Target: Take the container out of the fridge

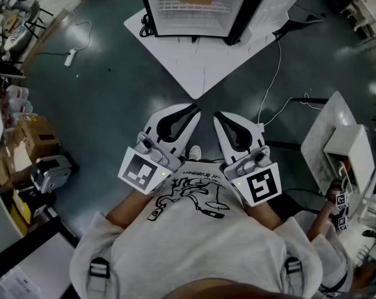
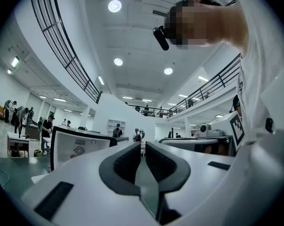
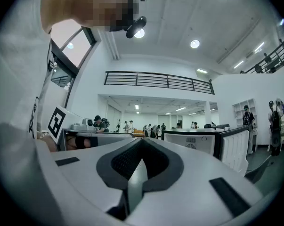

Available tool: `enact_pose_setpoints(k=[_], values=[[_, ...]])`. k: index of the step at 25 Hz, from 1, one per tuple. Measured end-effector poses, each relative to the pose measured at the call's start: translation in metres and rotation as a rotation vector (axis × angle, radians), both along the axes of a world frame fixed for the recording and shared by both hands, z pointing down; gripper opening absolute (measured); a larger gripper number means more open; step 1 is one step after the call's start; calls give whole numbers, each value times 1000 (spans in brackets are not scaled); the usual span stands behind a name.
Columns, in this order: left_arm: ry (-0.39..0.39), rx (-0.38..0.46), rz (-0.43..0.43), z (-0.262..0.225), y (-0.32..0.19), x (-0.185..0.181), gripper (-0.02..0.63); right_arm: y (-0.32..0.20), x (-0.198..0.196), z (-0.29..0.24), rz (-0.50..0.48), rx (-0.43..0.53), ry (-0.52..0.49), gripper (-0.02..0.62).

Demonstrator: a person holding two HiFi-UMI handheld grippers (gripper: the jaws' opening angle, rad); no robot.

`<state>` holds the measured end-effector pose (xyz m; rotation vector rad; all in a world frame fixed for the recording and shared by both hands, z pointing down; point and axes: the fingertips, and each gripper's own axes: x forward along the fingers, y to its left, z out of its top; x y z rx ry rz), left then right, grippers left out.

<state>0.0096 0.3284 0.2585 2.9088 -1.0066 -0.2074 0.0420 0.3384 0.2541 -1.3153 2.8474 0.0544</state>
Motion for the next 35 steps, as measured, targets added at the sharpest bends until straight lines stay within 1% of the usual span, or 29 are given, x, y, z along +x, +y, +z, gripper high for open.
enact_pose_setpoints(k=[4,9,13,16,20,23,27,32,35], values=[[17,-3,10,-4,11,2,31,12,-1,-1,-9,-5,6,28],[7,0,18,-4,21,7,31,22,0,-4,-20,-4,2,28],[14,-2,18,-5,28,9,31,30,3,-6,-11,3,1,28],[16,-3,11,-6,28,14,31,29,12,-7,-5,1,-25,28],[7,-11,-7,-1,29,18,31,29,21,-2,-6,-9,-25,28],[3,-18,-24,0,30,14,31,30,21,0,-12,-16,-28,29],[-31,-7,-24,8,32,12,31,30,20,3,-18,-28,-29,29],[-35,-4,-28,11,22,14,31,19,24,5,-10,-26,-36,29],[-22,1,-32,10,16,12,31,17,23,16,-31,-61,-12,29]])
